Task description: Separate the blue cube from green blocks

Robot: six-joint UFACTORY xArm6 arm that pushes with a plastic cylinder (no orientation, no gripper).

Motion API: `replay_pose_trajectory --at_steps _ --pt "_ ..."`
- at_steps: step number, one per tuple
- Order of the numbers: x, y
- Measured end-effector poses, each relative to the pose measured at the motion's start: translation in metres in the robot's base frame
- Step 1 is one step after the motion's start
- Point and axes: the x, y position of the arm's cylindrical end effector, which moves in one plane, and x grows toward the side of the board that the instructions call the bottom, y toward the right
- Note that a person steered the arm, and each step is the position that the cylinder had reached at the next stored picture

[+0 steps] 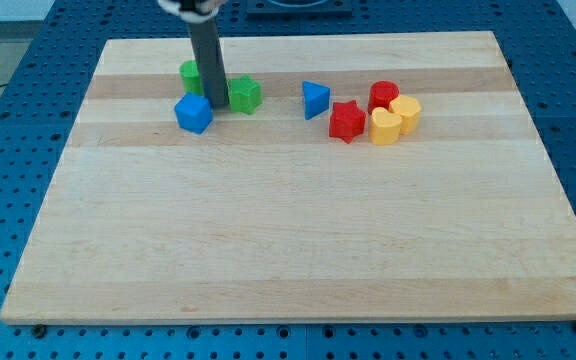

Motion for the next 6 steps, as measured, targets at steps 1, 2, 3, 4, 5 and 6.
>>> replay_pose_trajectory --at_steps 1,2,3,4,5,6 --pt "0.035 0.0" --pt "0.018 -0.013" --pt "0.015 0.007" --pt "-0.008 -0.04" --pt "-0.021 -0.08" --pt "0.008 -0.101"
